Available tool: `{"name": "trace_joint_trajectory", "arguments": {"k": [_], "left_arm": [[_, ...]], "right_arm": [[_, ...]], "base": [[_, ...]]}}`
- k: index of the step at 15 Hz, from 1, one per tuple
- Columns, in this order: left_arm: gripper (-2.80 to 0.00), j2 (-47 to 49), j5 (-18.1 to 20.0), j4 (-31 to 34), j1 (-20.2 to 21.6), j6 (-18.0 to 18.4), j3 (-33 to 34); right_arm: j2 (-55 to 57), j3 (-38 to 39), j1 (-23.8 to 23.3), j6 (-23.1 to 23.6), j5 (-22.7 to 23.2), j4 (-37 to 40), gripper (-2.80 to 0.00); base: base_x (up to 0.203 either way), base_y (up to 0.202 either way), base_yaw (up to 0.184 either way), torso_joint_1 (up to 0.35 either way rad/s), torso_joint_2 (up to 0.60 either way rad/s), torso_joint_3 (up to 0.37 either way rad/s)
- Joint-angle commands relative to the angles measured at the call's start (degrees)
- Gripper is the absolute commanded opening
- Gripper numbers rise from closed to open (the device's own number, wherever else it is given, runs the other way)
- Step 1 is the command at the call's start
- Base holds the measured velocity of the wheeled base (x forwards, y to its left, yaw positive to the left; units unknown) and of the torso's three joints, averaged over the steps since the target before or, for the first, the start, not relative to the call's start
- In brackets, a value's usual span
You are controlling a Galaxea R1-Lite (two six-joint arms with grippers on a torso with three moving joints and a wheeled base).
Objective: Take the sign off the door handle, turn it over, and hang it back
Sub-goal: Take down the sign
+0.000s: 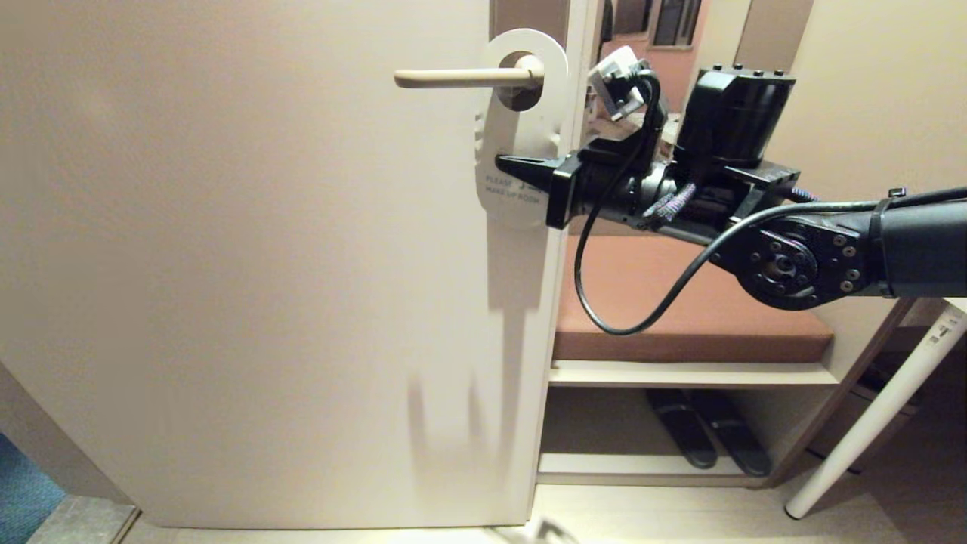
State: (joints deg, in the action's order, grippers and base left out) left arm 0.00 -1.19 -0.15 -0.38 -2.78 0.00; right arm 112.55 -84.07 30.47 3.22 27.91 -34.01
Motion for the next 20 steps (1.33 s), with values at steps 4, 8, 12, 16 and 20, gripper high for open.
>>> {"name": "trace_joint_trajectory", "arguments": {"k": [4,8,12,16,20], "left_arm": [[-2.8,0.1,0.0,0.0,-0.1,0.0,0.0],[-2.8,0.1,0.0,0.0,0.0,0.0,0.0],[-2.8,0.1,0.0,0.0,0.0,0.0,0.0],[-2.8,0.1,0.0,0.0,0.0,0.0,0.0],[-2.8,0.1,0.0,0.0,0.0,0.0,0.0]], "right_arm": [[-0.4,0.5,3.3,0.0,-6.3,-0.2,-2.8],[0.0,0.5,6.5,0.0,-11.8,-0.4,-2.8],[1.5,0.5,8.8,0.0,-15.1,-3.9,-2.8],[2.8,0.0,9.8,0.0,-16.6,-8.7,-2.8],[3.1,-0.6,10.3,2.4,-16.4,-8.8,-2.8]], "base": [[0.0,0.0,0.0,0.0,0.0,0.0],[0.0,0.0,0.0,0.0,0.0,0.0],[0.0,0.0,0.0,0.0,0.0,0.0],[0.0,0.0,0.0,0.0,0.0,0.0],[0.0,0.0,0.0,0.0,0.0,0.0]]}}
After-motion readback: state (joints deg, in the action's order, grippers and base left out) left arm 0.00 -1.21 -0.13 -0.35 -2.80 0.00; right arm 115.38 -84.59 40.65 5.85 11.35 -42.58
